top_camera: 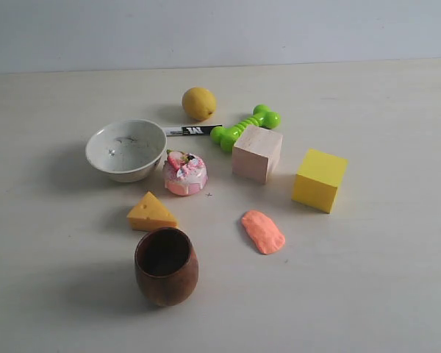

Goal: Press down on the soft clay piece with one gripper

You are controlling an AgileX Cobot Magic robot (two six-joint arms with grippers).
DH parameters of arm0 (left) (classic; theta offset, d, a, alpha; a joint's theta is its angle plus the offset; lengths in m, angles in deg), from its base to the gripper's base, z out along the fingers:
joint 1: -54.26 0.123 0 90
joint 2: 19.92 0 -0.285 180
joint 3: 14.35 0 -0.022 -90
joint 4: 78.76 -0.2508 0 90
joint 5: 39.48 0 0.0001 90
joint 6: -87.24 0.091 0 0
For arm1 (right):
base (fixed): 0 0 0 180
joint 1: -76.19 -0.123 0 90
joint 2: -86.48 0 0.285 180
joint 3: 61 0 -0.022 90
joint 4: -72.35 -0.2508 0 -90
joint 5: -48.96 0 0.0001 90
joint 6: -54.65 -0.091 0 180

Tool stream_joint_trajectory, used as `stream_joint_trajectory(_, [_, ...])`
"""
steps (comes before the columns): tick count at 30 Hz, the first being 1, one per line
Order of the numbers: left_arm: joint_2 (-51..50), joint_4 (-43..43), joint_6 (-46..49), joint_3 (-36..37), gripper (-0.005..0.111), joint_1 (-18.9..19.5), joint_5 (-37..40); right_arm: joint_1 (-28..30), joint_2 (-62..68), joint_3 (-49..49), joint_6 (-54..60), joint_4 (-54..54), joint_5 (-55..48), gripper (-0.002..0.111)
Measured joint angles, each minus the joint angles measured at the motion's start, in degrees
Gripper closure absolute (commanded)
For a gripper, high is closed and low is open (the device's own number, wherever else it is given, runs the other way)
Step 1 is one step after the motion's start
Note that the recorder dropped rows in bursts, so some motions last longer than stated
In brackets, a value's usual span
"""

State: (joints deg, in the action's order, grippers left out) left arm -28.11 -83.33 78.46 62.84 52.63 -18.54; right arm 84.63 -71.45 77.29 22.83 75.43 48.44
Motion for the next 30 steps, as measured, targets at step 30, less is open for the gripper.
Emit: stream_joint_trajectory(30, [0.00,0.00,0.00,0.00,0.107,0.00,0.00,-25.47,47.46,28.01,22.85,-11.69,-49.87,0.108])
